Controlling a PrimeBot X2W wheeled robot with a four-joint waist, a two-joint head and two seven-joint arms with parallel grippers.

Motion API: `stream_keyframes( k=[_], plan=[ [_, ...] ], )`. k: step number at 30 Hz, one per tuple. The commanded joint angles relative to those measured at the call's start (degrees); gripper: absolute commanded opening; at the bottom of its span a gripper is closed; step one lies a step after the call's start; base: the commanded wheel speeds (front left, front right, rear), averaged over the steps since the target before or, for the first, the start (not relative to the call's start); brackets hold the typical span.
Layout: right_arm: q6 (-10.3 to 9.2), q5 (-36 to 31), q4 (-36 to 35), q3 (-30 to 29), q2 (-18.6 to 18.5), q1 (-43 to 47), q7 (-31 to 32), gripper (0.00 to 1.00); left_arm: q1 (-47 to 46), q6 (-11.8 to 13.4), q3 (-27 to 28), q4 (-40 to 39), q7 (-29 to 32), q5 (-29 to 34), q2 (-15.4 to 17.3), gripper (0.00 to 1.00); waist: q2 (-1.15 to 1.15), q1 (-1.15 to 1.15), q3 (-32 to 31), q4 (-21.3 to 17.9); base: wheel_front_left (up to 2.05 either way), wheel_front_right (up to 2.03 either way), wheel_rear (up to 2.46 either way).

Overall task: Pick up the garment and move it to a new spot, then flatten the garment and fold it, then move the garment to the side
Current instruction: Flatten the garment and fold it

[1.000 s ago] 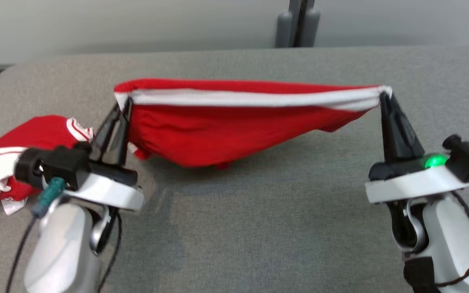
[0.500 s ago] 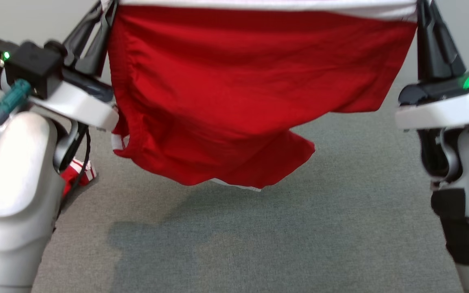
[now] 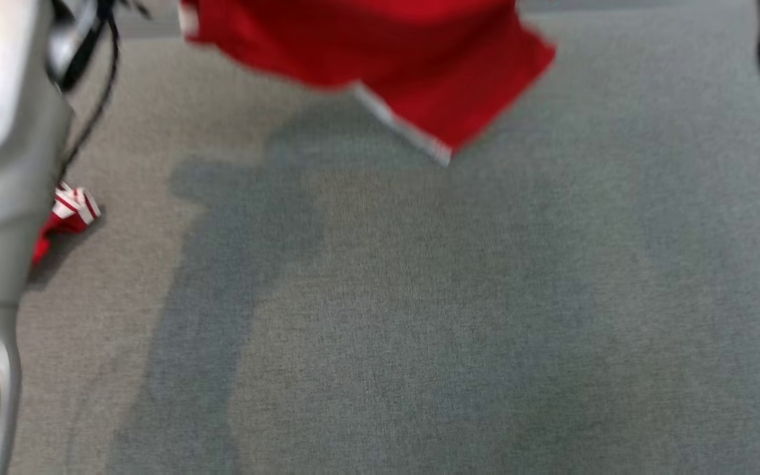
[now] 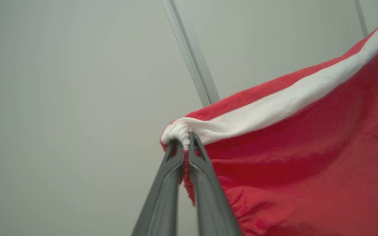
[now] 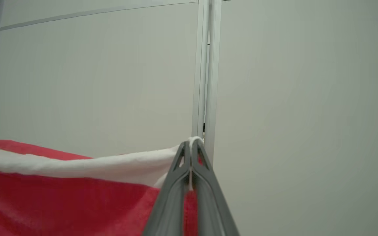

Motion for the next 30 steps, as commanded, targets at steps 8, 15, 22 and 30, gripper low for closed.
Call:
stream_keyframes(
  k=[8, 15, 22, 30],
  plan=[
    [0.01, -4.84, -3.21, -5.40, 0.62, -8.17, 0.02, 0.00, -9.14, 0.39, 4.80, 0.05, -1.41, 1.25, -2.36, 0.00, 0.00, 0.00, 9.41, -0.88, 0.00, 0.00, 0.00],
    [0.01, -2.38, -8.74, -4.72, 0.93, 6.12, 0.02, 0.00, 6.13, 0.21, 8.53, -2.87, -1.37, 1.24, -4.91, 0.00, 0.00, 0.00, 9.21, -0.83, 0.00, 0.00, 0.00],
    [0.00, 0.60, -10.15, -2.23, 1.04, 28.50, 0.01, 0.00, 28.41, 0.31, 14.41, -3.33, -1.39, 0.95, -9.10, 0.00, 0.00, 0.00, 6.34, -1.48, 0.00, 0.00, 0.00],
    [-0.01, 2.04, -9.35, -2.40, 2.24, 45.59, 0.01, 0.00, 46.19, 0.14, 19.48, -3.57, -1.39, 1.45, -12.43, 0.00, 0.00, 0.00, 0.30, -1.63, 0.00, 0.00, 0.00]
  ],
)
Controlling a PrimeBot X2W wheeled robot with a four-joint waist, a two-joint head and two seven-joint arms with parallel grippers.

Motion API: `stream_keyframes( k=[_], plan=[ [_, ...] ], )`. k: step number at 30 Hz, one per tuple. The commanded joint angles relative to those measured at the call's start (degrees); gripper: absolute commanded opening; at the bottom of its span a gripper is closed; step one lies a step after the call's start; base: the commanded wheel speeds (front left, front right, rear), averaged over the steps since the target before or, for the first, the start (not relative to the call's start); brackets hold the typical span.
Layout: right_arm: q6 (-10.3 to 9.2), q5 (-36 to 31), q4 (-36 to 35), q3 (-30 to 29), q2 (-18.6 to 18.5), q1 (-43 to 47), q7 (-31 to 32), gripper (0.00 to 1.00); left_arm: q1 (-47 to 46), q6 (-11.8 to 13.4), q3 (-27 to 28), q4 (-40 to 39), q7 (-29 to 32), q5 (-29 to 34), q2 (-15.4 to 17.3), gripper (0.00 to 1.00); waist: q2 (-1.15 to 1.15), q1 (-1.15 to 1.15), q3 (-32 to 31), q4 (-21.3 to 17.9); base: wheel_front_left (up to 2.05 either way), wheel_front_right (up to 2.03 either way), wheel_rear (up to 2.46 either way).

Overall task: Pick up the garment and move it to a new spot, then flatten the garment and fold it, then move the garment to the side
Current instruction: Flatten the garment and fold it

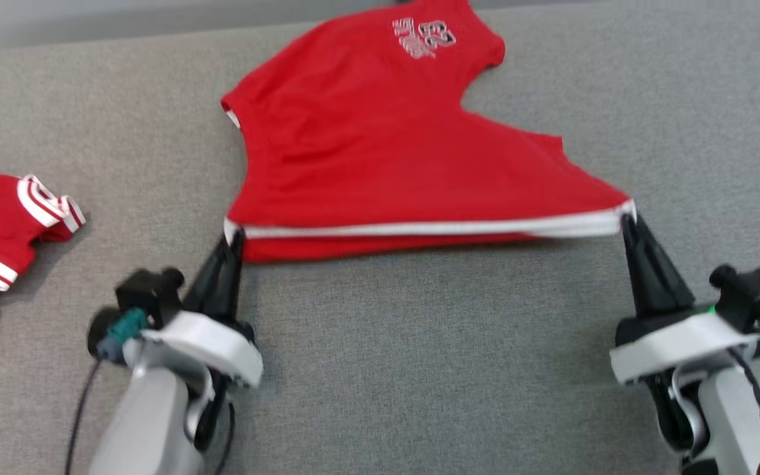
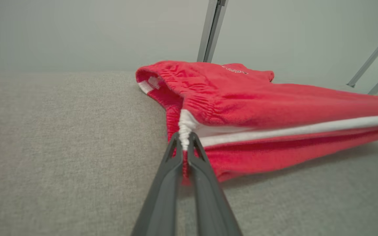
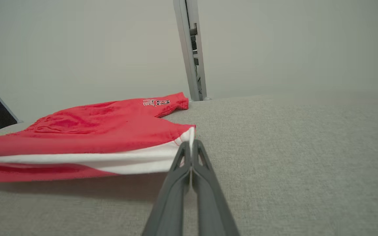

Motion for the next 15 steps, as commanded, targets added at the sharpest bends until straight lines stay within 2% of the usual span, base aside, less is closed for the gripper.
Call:
stream_keyframes(
  k=[1, 7, 15],
  plan=[
    [-0.03, 0.74, 0.15, -0.70, -0.13, 2.07, 0.01, 0.00, 2.37, 0.06, -0.13, 0.01, -0.09, 0.76, -0.16, 0.00, 0.00, 0.00, -2.85, 0.06, 0.00, 0.00, 0.00],
    [-0.02, 1.84, 0.73, -2.45, 1.50, 11.17, 0.02, 0.00, 12.74, -0.03, -2.54, -0.98, -0.09, -0.33, -0.88, 0.00, 0.00, 0.00, -10.41, 1.05, 0.00, 0.00, 0.00],
    [-0.02, 1.93, 1.41, -0.20, 1.97, 18.86, 0.02, 0.00, 20.72, -0.04, -3.61, -1.05, -0.09, -0.97, -0.99, 0.00, 0.00, 0.00, -17.12, 1.83, 0.00, 0.00, 0.00]
  ],
)
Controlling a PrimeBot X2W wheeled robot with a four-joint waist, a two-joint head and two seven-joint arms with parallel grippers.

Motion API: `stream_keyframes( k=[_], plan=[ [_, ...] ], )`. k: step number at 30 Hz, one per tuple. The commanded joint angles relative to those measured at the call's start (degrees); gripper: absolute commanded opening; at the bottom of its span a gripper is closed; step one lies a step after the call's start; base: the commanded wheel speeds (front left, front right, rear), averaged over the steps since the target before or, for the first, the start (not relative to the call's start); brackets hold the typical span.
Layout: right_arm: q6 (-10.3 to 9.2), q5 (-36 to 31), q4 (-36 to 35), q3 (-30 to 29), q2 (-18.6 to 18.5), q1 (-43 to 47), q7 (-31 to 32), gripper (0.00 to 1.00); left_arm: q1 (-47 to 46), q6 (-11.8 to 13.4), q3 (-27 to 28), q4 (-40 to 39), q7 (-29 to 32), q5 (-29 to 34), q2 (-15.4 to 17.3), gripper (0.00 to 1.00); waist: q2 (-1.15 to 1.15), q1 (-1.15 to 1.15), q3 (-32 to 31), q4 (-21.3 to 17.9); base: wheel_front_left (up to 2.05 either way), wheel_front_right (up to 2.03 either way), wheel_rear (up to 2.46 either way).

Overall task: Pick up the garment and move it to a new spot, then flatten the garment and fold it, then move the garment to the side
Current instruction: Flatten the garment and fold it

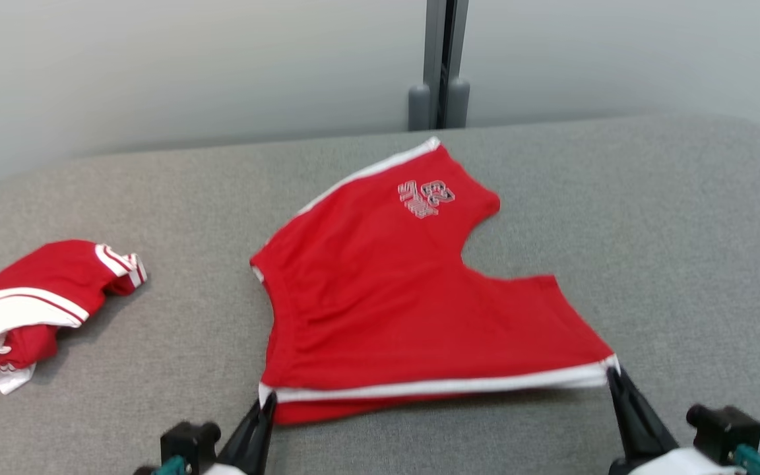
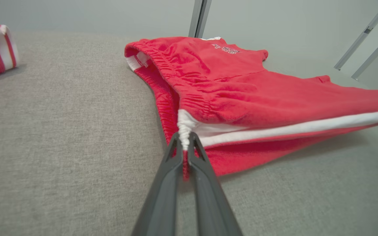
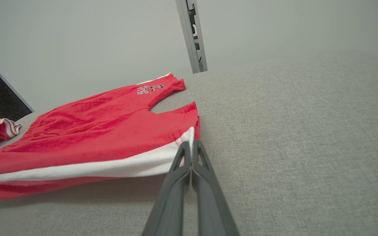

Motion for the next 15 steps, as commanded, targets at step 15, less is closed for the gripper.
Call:
stream_keyframes(
  k=[15],
  plan=[
    [-0.03, 0.37, -2.36, -2.31, -1.75, 11.77, 0.01, 0.00, 10.01, 0.02, 1.37, -2.51, -0.10, -0.44, 0.48, 0.00, 0.00, 0.00, -6.47, 3.24, 0.00, 0.00, 0.00]
  ],
)
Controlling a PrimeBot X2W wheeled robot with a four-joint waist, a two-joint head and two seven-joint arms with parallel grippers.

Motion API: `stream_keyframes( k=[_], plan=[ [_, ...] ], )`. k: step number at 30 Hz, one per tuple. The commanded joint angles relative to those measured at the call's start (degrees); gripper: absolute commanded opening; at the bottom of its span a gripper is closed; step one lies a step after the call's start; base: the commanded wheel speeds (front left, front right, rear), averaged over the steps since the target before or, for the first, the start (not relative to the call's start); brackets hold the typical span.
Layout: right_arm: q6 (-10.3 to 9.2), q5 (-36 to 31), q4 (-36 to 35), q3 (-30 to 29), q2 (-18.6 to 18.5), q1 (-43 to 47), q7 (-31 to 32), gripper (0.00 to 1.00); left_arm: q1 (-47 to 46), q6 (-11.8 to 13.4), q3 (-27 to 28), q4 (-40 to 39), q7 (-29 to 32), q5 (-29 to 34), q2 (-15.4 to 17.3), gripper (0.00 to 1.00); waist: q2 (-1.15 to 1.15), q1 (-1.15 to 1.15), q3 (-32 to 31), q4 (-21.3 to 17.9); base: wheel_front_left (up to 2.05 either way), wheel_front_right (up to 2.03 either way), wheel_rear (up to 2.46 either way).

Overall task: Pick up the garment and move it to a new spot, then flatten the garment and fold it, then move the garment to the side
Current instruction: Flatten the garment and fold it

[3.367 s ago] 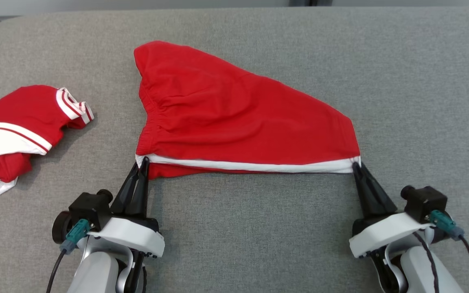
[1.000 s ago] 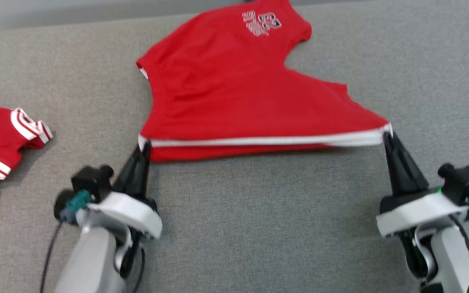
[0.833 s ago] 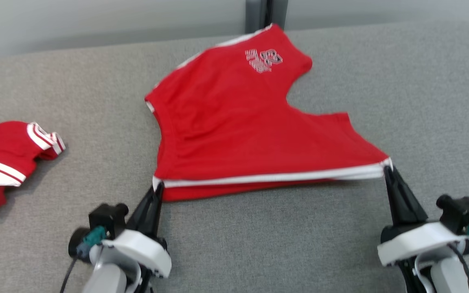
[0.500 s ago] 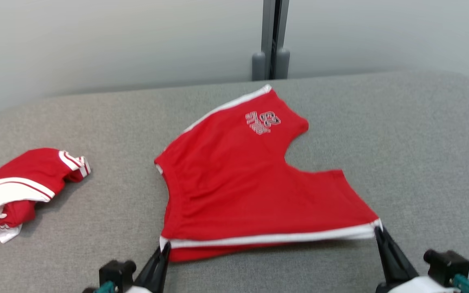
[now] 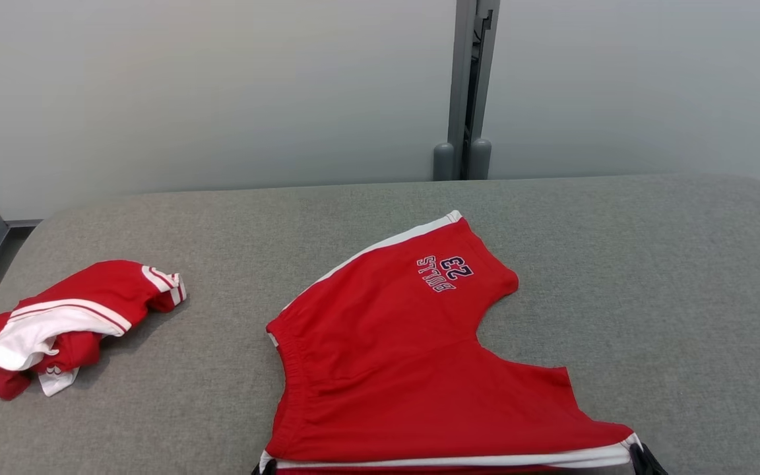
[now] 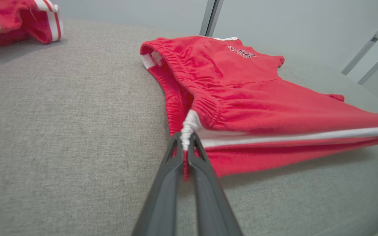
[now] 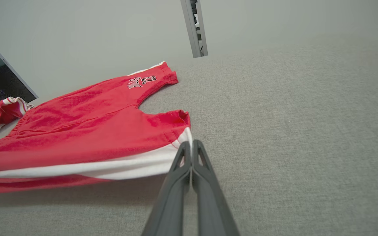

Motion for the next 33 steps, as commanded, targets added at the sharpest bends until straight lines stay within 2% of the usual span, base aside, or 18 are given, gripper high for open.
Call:
stream_keyframes(
  k=[1, 6, 12, 18, 25, 33],
  plan=[
    [-0.05, -0.38, -0.62, -0.90, -1.15, -0.09, 0.00, 0.00, 0.09, 0.06, 0.14, -1.11, -0.11, 0.37, 0.63, 0.00, 0.00, 0.00, 0.53, 0.78, 0.00, 0.00, 0.00],
    [-0.06, 0.32, -0.90, -2.65, -0.70, -5.24, 0.00, 0.00, -1.93, 0.12, 1.01, -4.10, -0.12, 0.66, 0.68, 0.00, 0.00, 0.00, 2.44, 2.26, 0.00, 0.00, 0.00],
    [-0.04, -1.35, 2.68, 0.03, -2.71, -18.14, 0.00, 0.00, -7.71, 0.10, -0.96, -6.99, -0.11, 0.41, 0.53, 0.00, 0.00, 0.00, 5.89, 4.61, 0.00, 0.00, 0.00],
    [-0.04, -2.13, 9.61, 0.63, -3.96, -31.21, 0.00, 0.00, -15.71, 0.09, -4.47, -7.52, -0.11, -2.21, 0.48, 0.00, 0.00, 0.00, 10.86, 8.47, 0.00, 0.00, 0.00],
    [-0.04, -5.12, 18.42, 1.65, -5.02, -45.60, 0.00, 0.00, -24.45, 1.36, -7.20, -7.01, -0.11, -5.20, 0.43, 0.00, 0.00, 0.00, 18.03, 11.08, 0.00, 0.00, 0.00],
    [-0.04, -9.51, 25.94, 2.28, -6.76, -56.10, 0.01, 0.00, -31.43, 2.63, -10.95, -6.42, -0.11, -8.25, 0.44, 0.00, 0.00, 0.00, 24.40, 13.62, 0.00, 0.00, 0.00]
  ],
)
